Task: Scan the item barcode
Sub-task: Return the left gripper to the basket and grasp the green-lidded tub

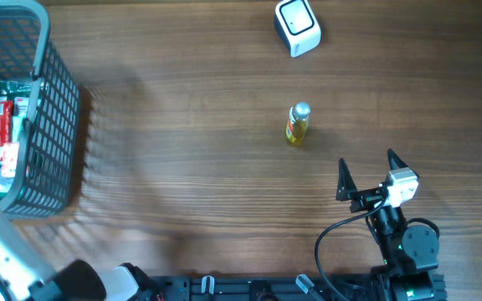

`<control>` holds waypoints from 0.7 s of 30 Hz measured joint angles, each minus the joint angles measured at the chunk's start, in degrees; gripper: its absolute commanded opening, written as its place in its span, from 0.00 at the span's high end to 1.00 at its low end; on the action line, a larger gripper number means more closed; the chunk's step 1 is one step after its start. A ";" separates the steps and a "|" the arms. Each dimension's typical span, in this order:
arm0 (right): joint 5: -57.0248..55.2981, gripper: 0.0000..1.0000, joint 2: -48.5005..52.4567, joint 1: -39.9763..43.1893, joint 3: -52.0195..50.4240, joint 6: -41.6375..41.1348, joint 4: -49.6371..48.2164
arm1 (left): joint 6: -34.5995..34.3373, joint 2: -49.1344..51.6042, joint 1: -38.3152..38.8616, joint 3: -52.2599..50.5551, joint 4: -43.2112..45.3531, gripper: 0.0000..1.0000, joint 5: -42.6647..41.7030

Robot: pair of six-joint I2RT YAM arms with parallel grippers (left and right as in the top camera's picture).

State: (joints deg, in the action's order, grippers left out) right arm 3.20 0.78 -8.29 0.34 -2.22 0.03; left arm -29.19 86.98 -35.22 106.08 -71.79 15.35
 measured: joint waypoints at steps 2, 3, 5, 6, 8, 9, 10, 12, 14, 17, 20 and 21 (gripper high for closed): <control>0.00 0.00 0.00 0.00 0.00 0.00 0.00 | -1.64 3.13 -1.31 0.00 -1.49 0.00 -0.35; 0.00 0.00 0.00 0.00 0.00 0.00 0.00 | -1.88 4.11 -1.51 0.00 -1.68 0.00 -0.48; 0.00 0.00 0.00 0.00 0.00 0.00 0.00 | -2.58 7.17 -1.60 -0.02 -2.54 0.00 -0.63; 0.00 0.00 0.00 0.00 0.00 0.00 0.00 | -2.80 8.22 -1.60 -0.13 -2.78 0.00 -0.76; 0.00 0.00 0.00 0.00 0.00 0.00 0.00 | -2.97 10.05 -1.60 -1.70 -2.86 0.00 -0.94; 0.00 0.00 0.00 0.00 0.00 0.00 0.00 | -3.06 10.38 -1.60 -2.71 -2.78 0.00 -0.94; 0.00 0.00 0.00 0.00 0.00 0.00 0.00 | -3.08 10.62 -1.60 -4.02 -2.54 0.00 -0.94; 0.00 0.00 0.00 0.00 0.00 0.00 0.00 | -3.06 10.75 -1.60 -8.26 -0.09 0.00 -1.09; 0.00 0.00 0.00 0.00 0.00 0.00 0.00 | -3.04 10.95 -1.60 -12.09 3.39 0.00 -1.40; 0.00 0.00 0.00 0.00 0.00 0.00 0.00 | -3.02 11.19 -1.60 -17.59 7.17 0.00 -2.27; 0.00 0.00 0.00 0.00 0.00 0.00 0.00 | -3.02 11.45 -1.60 -20.87 10.47 0.00 -3.04; 0.00 0.00 0.00 0.00 0.00 0.00 0.00 | -3.02 11.47 -1.60 -22.08 11.23 0.00 -3.26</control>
State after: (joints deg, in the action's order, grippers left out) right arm 3.20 0.78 -8.29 0.34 -2.22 0.03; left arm -32.21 98.45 -36.82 84.01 -60.55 12.10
